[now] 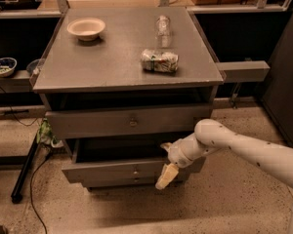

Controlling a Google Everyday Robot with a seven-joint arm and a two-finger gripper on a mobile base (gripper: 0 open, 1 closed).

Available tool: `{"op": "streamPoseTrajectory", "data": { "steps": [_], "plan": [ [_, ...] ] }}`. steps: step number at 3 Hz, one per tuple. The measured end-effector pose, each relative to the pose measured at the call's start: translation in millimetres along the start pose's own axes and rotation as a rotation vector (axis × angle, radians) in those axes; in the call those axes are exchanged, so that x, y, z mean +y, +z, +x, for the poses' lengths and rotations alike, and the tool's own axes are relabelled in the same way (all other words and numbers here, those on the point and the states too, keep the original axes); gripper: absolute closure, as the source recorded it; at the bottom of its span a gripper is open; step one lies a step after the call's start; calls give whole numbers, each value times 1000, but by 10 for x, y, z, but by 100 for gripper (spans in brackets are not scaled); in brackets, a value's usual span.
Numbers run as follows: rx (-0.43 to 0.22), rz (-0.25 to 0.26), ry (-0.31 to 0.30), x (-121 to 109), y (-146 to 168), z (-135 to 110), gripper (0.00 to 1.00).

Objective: Open middle drawer

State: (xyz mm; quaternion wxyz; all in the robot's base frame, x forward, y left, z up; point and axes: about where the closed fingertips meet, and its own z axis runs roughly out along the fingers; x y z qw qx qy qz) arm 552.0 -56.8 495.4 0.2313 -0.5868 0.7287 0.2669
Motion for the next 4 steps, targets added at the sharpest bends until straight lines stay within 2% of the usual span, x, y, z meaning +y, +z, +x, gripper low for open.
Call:
{"op": "streamPoseTrajectory", "data": {
  "steps": [2, 3, 4],
  "plan": [
    [13, -7, -20, 10, 71, 4, 0],
    [62, -58, -29, 56, 407, 116, 0],
    [61, -61, -30, 64, 422, 119, 4]
  ]
}}
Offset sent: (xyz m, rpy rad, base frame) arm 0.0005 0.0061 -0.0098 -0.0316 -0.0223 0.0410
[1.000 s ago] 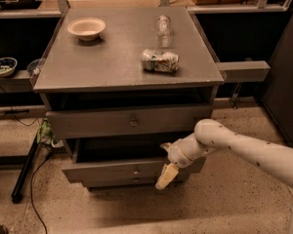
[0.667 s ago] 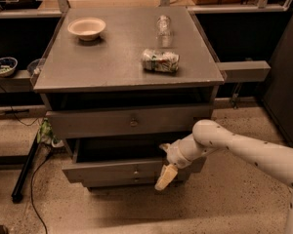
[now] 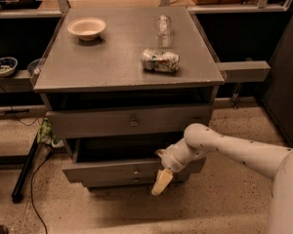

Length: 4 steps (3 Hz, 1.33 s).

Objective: Open middle drawer

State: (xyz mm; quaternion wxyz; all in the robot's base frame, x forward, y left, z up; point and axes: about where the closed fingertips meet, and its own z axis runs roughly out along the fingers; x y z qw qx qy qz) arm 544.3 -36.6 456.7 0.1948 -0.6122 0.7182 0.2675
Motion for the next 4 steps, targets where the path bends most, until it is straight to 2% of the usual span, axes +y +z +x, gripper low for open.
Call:
{"op": "streamPoseTrajectory", "data": {
  "steps": [4],
  "plan": [
    [0, 0, 0, 1, 1, 0, 96]
  ]
}}
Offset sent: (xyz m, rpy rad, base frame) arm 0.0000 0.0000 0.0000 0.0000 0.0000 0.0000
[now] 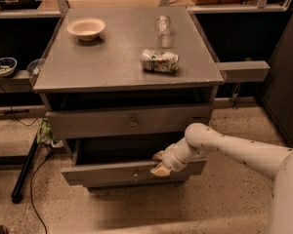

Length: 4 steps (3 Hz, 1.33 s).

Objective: Open middle drawer

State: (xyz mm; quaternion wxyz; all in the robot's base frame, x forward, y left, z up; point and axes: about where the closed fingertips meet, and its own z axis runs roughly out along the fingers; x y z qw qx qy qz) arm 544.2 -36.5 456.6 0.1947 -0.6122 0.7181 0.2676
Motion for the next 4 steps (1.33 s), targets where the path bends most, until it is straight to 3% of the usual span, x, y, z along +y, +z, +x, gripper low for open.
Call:
{"op": "streamPoseTrajectory", "data": {
  "steps": [4],
  "plan": [
    [0, 0, 0, -115, -63, 0, 100]
  ]
}}
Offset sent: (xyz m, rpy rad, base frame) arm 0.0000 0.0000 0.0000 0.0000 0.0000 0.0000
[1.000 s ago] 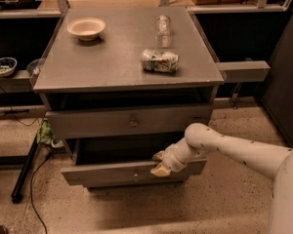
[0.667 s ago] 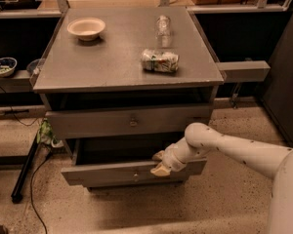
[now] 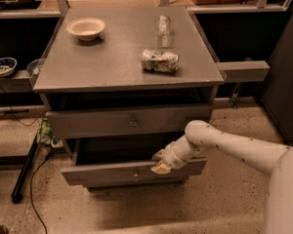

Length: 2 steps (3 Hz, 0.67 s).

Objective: Open middle drawer

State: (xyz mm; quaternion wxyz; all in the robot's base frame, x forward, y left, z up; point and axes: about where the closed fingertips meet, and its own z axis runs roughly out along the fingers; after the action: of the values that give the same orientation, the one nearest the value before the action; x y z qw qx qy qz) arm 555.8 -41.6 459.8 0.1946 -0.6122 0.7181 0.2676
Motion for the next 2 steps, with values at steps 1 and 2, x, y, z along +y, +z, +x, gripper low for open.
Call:
{"op": "streamPoseTrajectory", "data": {
  "steps": [1, 2],
  "plan": [
    [-1, -2, 1, -52, -17, 11, 100],
    [-1, -2, 1, -95, -32, 17, 100]
  ]
}}
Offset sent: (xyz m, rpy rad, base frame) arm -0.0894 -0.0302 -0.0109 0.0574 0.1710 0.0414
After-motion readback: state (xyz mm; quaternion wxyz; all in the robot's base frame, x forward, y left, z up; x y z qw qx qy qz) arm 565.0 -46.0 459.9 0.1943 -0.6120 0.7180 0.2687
